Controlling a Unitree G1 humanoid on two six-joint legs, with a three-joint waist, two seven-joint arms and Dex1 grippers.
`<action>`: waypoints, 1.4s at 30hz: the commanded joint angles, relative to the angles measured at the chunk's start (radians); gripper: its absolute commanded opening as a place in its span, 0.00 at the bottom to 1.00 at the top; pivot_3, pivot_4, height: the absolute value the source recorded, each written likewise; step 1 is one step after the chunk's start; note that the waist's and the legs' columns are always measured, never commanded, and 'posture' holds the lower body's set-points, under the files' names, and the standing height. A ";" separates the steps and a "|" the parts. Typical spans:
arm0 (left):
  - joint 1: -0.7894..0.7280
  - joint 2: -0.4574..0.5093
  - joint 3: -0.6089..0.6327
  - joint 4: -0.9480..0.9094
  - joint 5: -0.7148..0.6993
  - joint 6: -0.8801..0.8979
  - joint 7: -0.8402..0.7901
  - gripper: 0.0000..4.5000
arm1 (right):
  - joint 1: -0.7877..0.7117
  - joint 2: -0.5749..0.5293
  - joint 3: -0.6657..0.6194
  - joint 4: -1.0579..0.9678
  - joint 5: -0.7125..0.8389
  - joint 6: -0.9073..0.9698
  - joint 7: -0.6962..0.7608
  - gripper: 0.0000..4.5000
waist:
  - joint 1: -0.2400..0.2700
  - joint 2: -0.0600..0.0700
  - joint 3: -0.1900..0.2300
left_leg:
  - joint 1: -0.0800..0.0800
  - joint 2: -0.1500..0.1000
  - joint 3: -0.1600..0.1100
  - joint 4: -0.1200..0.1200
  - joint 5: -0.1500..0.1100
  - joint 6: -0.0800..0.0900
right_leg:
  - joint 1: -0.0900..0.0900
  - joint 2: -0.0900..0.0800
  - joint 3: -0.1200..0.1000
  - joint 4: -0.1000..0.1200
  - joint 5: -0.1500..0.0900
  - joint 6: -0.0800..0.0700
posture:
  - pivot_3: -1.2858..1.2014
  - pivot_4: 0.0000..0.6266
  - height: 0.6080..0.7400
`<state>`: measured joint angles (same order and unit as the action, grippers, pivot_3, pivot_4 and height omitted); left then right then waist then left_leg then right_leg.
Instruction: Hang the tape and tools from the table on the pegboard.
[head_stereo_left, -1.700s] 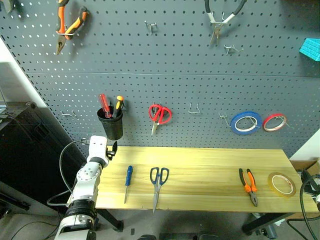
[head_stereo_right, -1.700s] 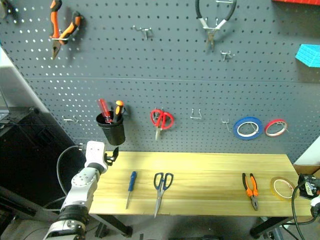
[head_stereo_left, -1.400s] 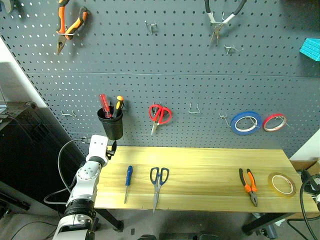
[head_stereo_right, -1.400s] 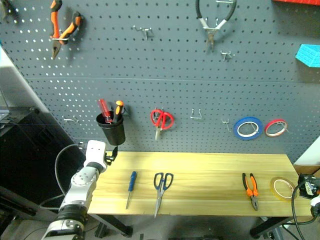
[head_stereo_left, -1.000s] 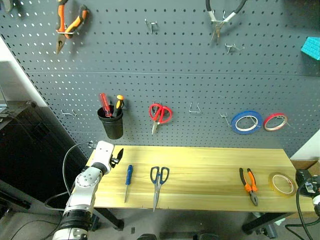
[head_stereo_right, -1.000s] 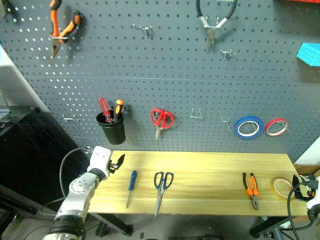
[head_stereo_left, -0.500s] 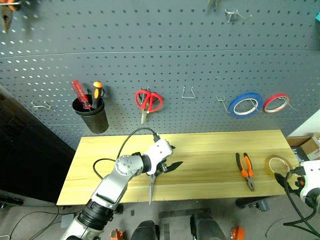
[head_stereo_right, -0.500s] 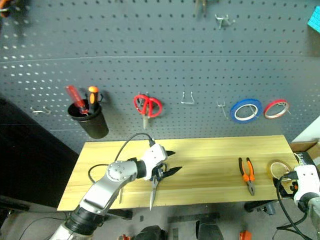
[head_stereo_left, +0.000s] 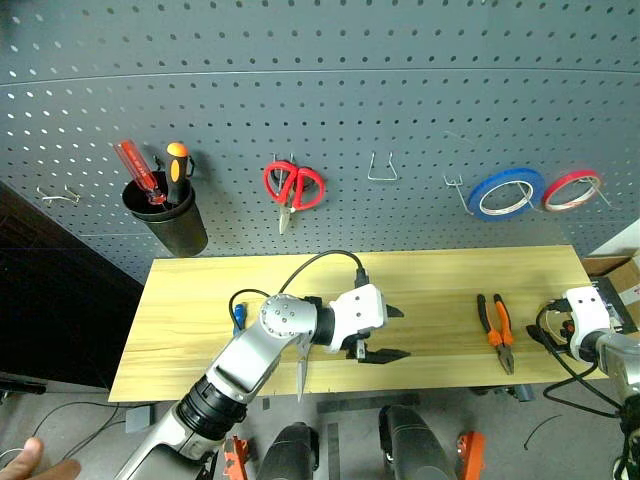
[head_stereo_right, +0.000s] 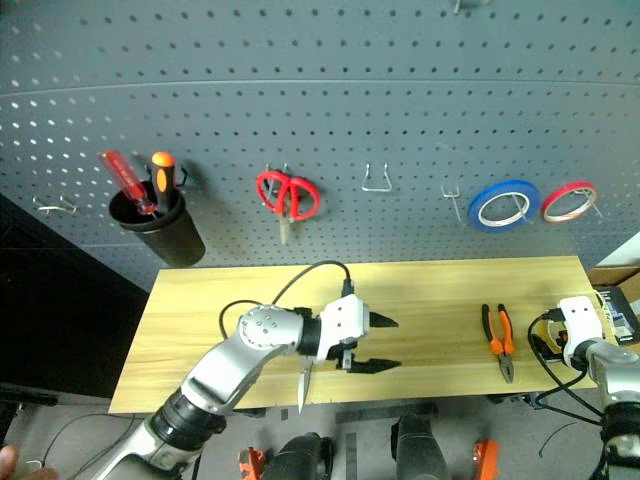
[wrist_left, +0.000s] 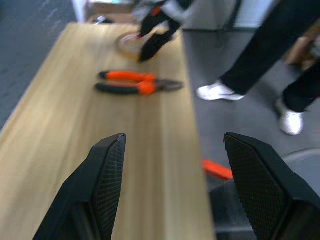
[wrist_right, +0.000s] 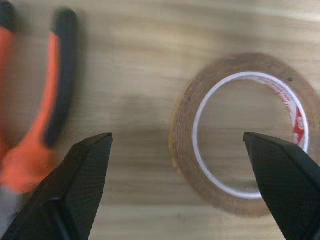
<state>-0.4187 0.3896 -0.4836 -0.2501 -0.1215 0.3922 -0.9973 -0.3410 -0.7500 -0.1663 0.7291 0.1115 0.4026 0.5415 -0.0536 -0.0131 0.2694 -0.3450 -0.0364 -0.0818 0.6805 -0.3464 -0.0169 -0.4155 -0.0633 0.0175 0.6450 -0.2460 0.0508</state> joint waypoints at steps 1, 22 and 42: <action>0.011 0.007 -0.001 -0.086 -0.049 0.028 -0.025 0.74 | -0.075 -0.034 0.013 0.148 -0.034 -0.046 0.028 1.00 | 0.004 0.000 0.001 | -0.002 0.000 0.000 0.000 0.000 -0.001 | -0.003 -0.002 0.000 0.001 0.000 0.000 | 0.52 0.50 1.00; 0.001 0.050 0.033 -0.014 -0.033 -0.095 -0.027 0.75 | 0.123 0.015 -0.088 -0.302 0.050 0.060 0.011 0.10 | 0.025 0.003 0.000 | -0.007 -0.003 0.000 0.000 0.001 -0.002 | -0.007 -0.007 -0.002 0.000 0.001 0.001 | 0.51 0.40 1.00; 0.152 -0.044 0.279 0.016 -0.133 -0.192 0.177 0.75 | 0.397 0.412 0.477 -1.568 -0.453 0.193 -0.579 0.10 | 0.020 0.003 -0.014 | -0.013 -0.006 -0.009 0.004 0.005 -0.008 | -0.012 -0.006 -0.007 0.002 0.002 0.002 | 0.49 0.32 1.00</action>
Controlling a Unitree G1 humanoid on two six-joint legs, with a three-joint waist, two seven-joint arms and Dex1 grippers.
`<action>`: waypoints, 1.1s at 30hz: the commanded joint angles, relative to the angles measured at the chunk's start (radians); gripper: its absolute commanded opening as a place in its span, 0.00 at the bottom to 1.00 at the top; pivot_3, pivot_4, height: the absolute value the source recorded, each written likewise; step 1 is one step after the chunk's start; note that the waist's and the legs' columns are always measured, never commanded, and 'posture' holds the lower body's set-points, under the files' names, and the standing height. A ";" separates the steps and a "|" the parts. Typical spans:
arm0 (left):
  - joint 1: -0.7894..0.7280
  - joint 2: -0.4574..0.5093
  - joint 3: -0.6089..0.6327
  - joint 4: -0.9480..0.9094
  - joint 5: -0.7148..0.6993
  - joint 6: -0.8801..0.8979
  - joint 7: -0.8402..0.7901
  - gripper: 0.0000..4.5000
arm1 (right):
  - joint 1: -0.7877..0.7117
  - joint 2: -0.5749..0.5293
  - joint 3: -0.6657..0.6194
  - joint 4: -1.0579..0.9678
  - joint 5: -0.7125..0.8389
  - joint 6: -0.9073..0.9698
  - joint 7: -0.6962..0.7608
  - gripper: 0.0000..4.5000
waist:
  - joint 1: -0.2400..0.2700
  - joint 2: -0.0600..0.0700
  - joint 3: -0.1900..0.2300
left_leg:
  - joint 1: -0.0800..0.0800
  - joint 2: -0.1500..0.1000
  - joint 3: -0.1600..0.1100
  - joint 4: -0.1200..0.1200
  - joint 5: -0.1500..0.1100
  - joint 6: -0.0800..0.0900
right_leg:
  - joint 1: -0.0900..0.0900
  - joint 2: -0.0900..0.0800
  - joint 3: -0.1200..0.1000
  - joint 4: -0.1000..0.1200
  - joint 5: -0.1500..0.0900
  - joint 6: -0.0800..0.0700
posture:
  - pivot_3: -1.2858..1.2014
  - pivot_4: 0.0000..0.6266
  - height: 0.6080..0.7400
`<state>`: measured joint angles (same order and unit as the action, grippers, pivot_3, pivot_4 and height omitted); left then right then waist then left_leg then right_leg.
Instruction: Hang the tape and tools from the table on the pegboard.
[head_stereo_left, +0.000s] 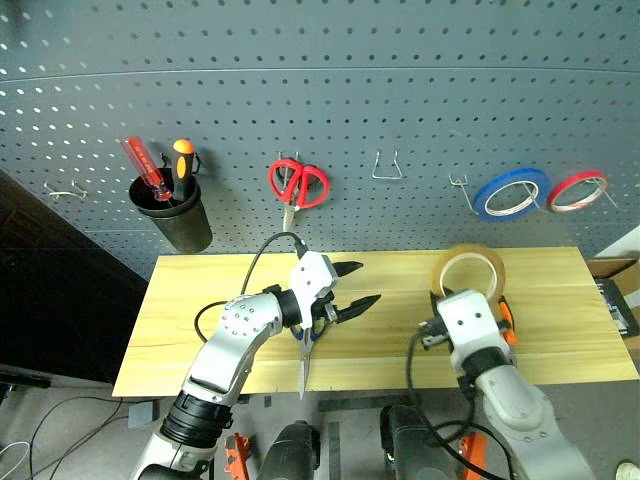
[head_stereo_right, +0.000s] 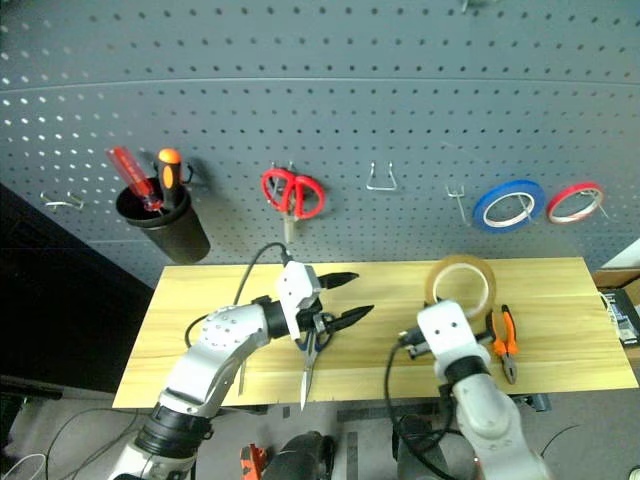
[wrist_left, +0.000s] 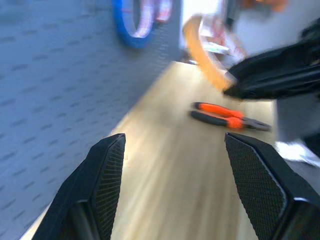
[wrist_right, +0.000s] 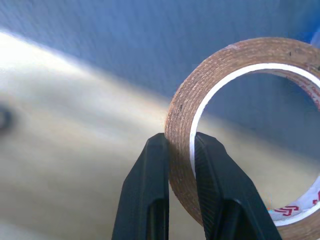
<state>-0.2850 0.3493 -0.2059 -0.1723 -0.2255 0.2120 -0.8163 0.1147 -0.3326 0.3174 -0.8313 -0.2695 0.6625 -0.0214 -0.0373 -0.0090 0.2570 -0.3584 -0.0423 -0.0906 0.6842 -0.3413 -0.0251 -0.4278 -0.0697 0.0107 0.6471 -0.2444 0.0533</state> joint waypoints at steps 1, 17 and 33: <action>0.024 -0.004 0.001 -0.070 -0.036 -0.011 -0.007 0.75 | -0.086 -0.010 -0.017 0.008 -0.081 -0.084 -0.007 0.10 | 0.006 -0.002 -0.005 | -0.001 0.000 -0.001 0.000 0.000 0.000 | 0.000 0.000 -0.001 -0.001 0.000 0.000 | 0.49 0.32 1.00; -0.016 -0.030 -0.011 -0.024 -0.012 -0.047 0.009 0.75 | -0.320 0.007 -0.302 0.441 0.163 -0.353 0.166 0.10 | 0.004 -0.003 -0.022 | -0.005 0.000 0.006 0.000 0.001 0.001 | -0.009 0.003 0.003 0.005 0.001 -0.001 | 0.50 0.29 1.00; -0.072 -0.054 -0.068 0.096 0.065 -0.199 -0.019 0.75 | -0.083 0.146 -0.515 0.280 0.222 0.310 0.097 0.99 | -0.001 0.000 -0.061 | -0.002 0.001 0.010 0.013 0.000 0.003 | -0.007 0.005 0.008 0.017 0.003 -0.003 | 0.48 0.26 1.00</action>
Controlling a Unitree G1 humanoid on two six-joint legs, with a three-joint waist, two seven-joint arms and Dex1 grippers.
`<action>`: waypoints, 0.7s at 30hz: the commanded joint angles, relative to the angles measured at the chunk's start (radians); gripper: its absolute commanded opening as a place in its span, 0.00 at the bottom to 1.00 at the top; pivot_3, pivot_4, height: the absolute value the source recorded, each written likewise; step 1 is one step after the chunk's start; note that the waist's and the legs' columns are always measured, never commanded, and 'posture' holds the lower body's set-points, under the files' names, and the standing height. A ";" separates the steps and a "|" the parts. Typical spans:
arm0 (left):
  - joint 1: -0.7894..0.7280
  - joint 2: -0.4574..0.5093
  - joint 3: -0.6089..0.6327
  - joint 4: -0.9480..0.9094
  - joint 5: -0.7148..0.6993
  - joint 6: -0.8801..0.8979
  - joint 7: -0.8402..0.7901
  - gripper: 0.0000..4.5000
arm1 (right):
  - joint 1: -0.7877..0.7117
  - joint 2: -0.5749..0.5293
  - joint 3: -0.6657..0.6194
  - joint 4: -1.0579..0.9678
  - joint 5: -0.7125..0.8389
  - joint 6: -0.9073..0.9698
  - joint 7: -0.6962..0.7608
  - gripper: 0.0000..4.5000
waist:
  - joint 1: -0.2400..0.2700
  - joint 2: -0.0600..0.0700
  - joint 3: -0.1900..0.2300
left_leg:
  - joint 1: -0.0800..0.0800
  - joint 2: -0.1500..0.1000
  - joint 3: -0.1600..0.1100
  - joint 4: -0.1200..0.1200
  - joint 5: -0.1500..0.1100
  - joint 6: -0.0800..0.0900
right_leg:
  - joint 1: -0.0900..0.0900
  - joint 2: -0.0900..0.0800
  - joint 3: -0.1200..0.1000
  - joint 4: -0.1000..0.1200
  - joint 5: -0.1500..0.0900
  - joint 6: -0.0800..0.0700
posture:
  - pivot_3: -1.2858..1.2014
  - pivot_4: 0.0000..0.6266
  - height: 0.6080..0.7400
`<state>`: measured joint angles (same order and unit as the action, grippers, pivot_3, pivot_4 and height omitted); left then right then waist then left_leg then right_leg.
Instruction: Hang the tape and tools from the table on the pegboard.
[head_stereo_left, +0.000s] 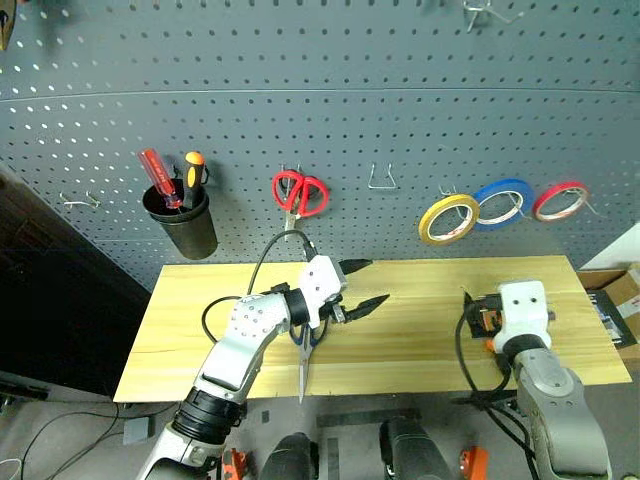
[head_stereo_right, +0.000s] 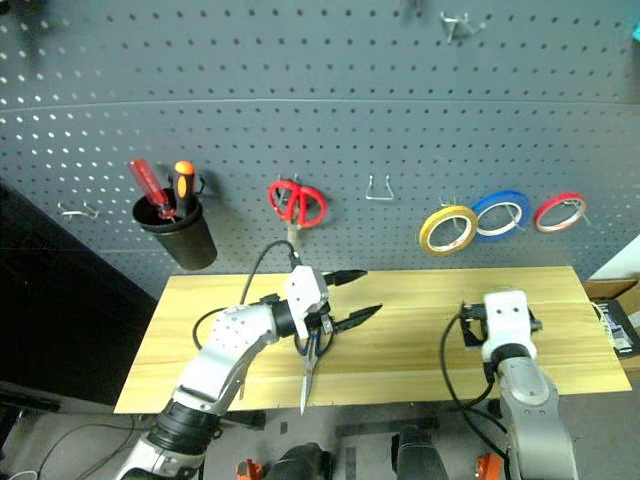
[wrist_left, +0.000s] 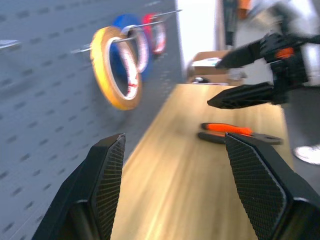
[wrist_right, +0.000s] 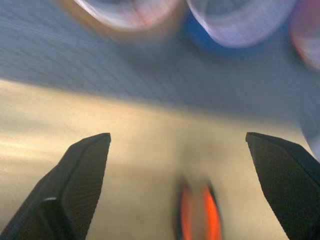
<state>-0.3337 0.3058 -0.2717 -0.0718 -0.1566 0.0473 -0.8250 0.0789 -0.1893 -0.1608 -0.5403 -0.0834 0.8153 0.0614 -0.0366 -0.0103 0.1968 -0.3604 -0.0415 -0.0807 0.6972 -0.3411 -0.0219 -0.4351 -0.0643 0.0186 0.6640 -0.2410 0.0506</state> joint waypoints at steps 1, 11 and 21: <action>-0.028 -0.014 -0.007 0.003 -0.003 -0.041 -0.012 0.75 | -0.068 -0.009 -0.043 0.009 0.056 0.202 0.039 0.99 | -0.003 0.002 -0.001 | 0.000 0.000 0.000 0.000 0.001 0.001 | 0.000 0.001 0.000 0.000 0.001 0.000 | 0.48 0.26 1.00; -0.039 -0.030 -0.026 0.041 0.017 -0.086 -0.017 0.75 | -0.224 -0.162 -0.042 0.413 0.108 0.230 0.146 0.99 | -0.016 0.004 -0.004 | 0.013 0.001 0.000 -0.001 0.000 0.005 | 0.015 0.003 0.000 -0.003 0.003 0.000 | 0.48 0.24 1.00; -0.040 -0.029 -0.025 0.053 0.027 -0.104 -0.011 0.75 | -0.393 -0.228 -0.024 0.821 0.126 0.065 0.188 0.99 | -0.020 0.005 -0.005 | 0.013 0.002 0.001 -0.001 0.000 0.005 | 0.015 0.003 0.001 -0.003 0.003 0.000 | 0.49 0.22 1.00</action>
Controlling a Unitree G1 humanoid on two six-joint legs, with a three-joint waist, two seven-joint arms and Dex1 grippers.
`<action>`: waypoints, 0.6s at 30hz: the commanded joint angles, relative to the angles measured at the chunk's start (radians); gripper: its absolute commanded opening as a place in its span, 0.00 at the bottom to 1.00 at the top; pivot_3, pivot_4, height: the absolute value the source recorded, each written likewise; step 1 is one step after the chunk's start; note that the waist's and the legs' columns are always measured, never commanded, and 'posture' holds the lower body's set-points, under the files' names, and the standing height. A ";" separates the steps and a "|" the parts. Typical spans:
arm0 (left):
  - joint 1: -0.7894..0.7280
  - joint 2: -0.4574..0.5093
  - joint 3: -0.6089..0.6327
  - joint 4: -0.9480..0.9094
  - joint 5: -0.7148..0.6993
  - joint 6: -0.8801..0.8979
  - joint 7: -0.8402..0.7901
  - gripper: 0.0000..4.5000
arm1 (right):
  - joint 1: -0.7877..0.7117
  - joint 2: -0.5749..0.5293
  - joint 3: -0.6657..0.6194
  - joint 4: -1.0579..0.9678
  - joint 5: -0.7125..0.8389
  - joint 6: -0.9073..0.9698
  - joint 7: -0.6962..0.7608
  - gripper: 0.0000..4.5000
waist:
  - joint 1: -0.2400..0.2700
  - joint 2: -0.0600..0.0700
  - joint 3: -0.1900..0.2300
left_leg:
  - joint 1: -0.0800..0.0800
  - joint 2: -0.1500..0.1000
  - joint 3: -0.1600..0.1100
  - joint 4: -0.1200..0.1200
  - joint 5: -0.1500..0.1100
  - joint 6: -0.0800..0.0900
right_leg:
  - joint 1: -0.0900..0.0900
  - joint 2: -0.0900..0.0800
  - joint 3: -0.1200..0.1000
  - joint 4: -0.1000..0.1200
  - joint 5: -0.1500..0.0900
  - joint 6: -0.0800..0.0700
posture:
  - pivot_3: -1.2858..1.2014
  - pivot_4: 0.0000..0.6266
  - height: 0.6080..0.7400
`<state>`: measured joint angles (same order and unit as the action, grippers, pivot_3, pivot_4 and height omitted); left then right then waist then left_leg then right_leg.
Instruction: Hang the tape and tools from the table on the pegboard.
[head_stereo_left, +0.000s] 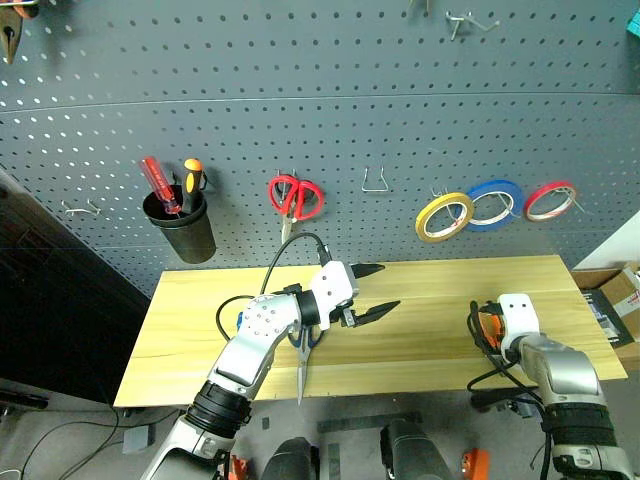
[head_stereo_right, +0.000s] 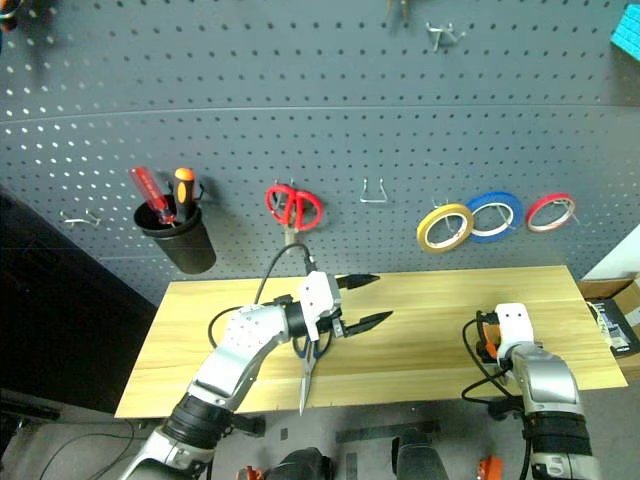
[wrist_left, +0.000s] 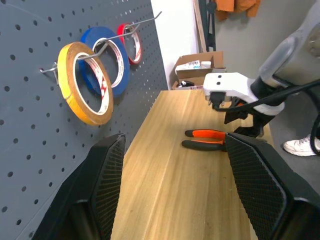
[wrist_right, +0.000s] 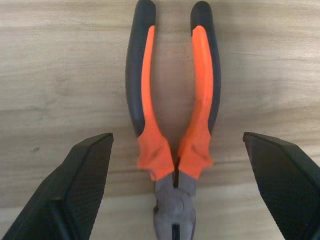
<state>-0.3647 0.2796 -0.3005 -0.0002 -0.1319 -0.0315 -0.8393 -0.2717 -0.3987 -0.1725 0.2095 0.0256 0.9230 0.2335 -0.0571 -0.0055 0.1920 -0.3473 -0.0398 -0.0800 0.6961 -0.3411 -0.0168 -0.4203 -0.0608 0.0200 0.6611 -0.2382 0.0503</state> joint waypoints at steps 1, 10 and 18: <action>-0.009 -0.003 0.003 -0.018 0.002 -0.026 0.003 0.75 | -0.061 -0.017 -0.021 0.108 0.027 -0.054 0.024 0.99 | 0.000 0.000 -0.001 | 0.000 0.000 0.000 0.000 0.000 0.000 | 0.000 0.000 0.000 0.000 0.000 0.000 | 0.49 0.22 1.00; -0.008 0.002 0.003 -0.014 0.005 -0.036 0.000 0.75 | -0.135 -0.062 0.001 0.297 0.050 -0.058 0.085 0.96 | 0.001 -0.001 -0.008 | 0.000 0.000 0.000 0.000 0.000 -0.001 | 0.000 0.000 0.000 -0.001 0.000 0.000 | 0.49 0.21 1.00; 0.027 0.012 0.038 -0.020 -0.041 -0.006 -0.001 0.75 | -0.100 -0.036 0.048 0.169 0.014 -0.123 0.033 0.60 | 0.002 0.001 -0.017 | 0.000 0.000 0.000 0.000 0.000 0.000 | 0.000 0.000 0.000 0.000 0.000 0.000 | 0.49 0.22 1.00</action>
<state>-0.3531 0.2862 -0.2936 0.0020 -0.1406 -0.0473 -0.8407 -0.3836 -0.4393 -0.1324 0.4537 0.0557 0.8328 0.2945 -0.0554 -0.0050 0.1753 -0.3473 -0.0394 -0.0802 0.6962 -0.3409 -0.0171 -0.4203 -0.0610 0.0198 0.6614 -0.2380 0.0506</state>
